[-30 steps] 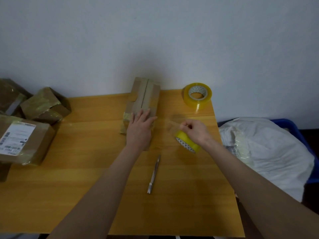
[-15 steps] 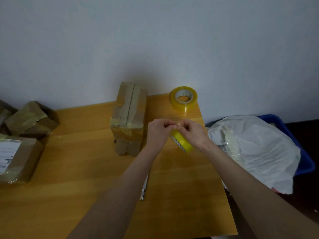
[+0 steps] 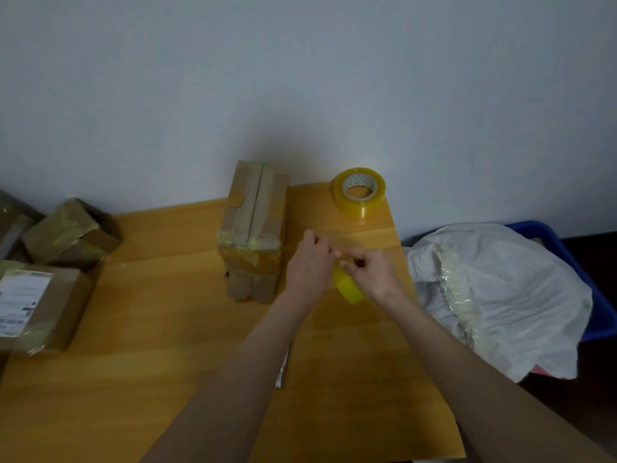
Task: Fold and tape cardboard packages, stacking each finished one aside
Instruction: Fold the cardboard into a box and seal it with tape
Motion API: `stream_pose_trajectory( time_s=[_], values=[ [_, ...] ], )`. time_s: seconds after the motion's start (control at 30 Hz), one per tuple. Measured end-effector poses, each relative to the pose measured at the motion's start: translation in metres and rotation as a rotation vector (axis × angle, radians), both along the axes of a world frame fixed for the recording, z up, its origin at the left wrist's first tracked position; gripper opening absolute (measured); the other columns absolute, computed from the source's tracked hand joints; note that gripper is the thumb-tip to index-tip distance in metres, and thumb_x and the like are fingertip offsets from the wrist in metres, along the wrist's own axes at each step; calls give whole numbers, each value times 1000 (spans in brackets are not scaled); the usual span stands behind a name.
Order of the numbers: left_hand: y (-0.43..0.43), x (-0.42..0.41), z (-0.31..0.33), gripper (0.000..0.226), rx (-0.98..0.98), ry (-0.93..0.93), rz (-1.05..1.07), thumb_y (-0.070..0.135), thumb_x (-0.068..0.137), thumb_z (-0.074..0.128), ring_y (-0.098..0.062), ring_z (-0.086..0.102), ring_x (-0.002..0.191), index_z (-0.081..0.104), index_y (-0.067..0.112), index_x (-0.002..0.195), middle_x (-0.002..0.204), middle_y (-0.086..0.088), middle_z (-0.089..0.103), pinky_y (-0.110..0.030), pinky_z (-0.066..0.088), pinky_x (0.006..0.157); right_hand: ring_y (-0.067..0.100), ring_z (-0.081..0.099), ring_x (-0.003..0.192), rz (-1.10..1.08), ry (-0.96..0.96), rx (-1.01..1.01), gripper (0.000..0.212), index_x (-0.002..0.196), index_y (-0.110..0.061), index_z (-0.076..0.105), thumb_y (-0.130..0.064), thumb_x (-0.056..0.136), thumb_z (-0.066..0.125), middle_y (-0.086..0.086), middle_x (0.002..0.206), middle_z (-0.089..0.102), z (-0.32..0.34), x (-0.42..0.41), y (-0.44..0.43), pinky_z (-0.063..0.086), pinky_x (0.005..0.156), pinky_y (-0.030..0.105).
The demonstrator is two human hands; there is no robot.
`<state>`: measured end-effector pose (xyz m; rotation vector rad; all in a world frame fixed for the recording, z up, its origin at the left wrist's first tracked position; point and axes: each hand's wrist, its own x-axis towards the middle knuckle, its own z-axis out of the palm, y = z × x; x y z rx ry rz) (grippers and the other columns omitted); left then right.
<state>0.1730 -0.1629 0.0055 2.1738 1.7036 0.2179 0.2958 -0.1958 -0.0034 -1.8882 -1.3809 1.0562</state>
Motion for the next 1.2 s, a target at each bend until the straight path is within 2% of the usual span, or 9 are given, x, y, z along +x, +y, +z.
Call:
stream_pose_trajectory(
  time_s=[0.07, 0.17, 0.3, 0.37, 0.47, 0.67, 0.8, 0.93, 1.2],
  values=[
    [-7, -8, -5, 30, -33, 72, -15, 36, 99, 44, -22, 54, 103, 56, 11, 112, 116, -4, 48, -29, 39, 75, 18, 49, 71, 27, -71, 0, 23, 112, -23, 73, -24, 90, 65, -5, 66, 52, -7, -7, -5, 38, 66, 27],
    [-18, -21, -7, 32, 25, 60, 47, 40, 97, 48, -24, 59, 94, 54, 12, 111, 110, -3, 53, -30, 39, 68, 26, 61, 96, 111, -296, 10, 27, 119, -27, 67, -24, 93, 59, 6, 103, 67, -14, -11, -17, 45, 76, 31],
    [-38, -45, -3, 19, 322, -65, -14, 24, 96, 51, -20, 62, 81, 64, 12, 103, 97, -1, 62, -29, 51, 57, 20, 49, 123, 296, -564, -32, 57, 148, -40, 26, -25, 98, 49, -1, 140, 49, -33, -15, -32, 43, 93, 31],
    [-42, -69, -6, 20, 415, -114, 6, 17, 95, 51, -18, 59, 87, 69, 10, 99, 94, -1, 64, -24, 50, 64, 20, 51, 120, 327, -539, -146, 66, 151, -42, 10, -26, 99, 47, -2, 139, 50, -40, -20, -35, 46, 89, 32],
    [-34, -111, 2, 24, 455, -243, 210, 7, 95, 52, -22, 56, 102, 67, 5, 114, 108, -8, 64, -20, 41, 86, 19, 41, 129, 302, -582, -199, 53, 151, -31, 23, -27, 101, 43, 0, 143, 42, -39, -35, -34, 37, 104, 32],
    [7, -142, 12, 37, 361, -379, 383, 13, 101, 40, -17, 39, 133, 49, 8, 137, 141, -4, 49, -23, 28, 109, 21, 34, 136, 38, -181, 235, 48, 149, -13, 31, -26, 103, 38, 4, 150, 36, -3, -118, 0, 33, 108, 32],
    [25, -138, -4, 47, 178, -346, 215, 18, 104, 33, -17, 13, 146, 24, 11, 149, 157, -1, 20, -24, 13, 116, 18, 1, 149, 70, -189, 165, 62, 153, -9, 4, -33, 103, 33, 5, 162, -1, -1, -172, 26, 7, 117, 25],
    [30, -156, -25, 60, 39, -333, 247, 27, 103, 34, -21, 8, 147, 7, 6, 151, 160, -8, 0, -23, 9, 114, 21, 12, 147, -27, -35, 87, 61, 153, -11, 5, -36, 104, 30, 7, 162, -2, -23, -183, 34, 18, 114, 30],
    [54, -209, -49, 72, -25, -389, 90, 21, 94, 57, -32, 48, 126, 14, 8, 151, 145, -18, 43, -38, 38, 104, 17, 46, 131, 1, 10, 259, 62, 141, -23, 44, -15, 85, 71, 10, 142, 47, -47, -154, 46, 32, 112, 26]
  ],
)
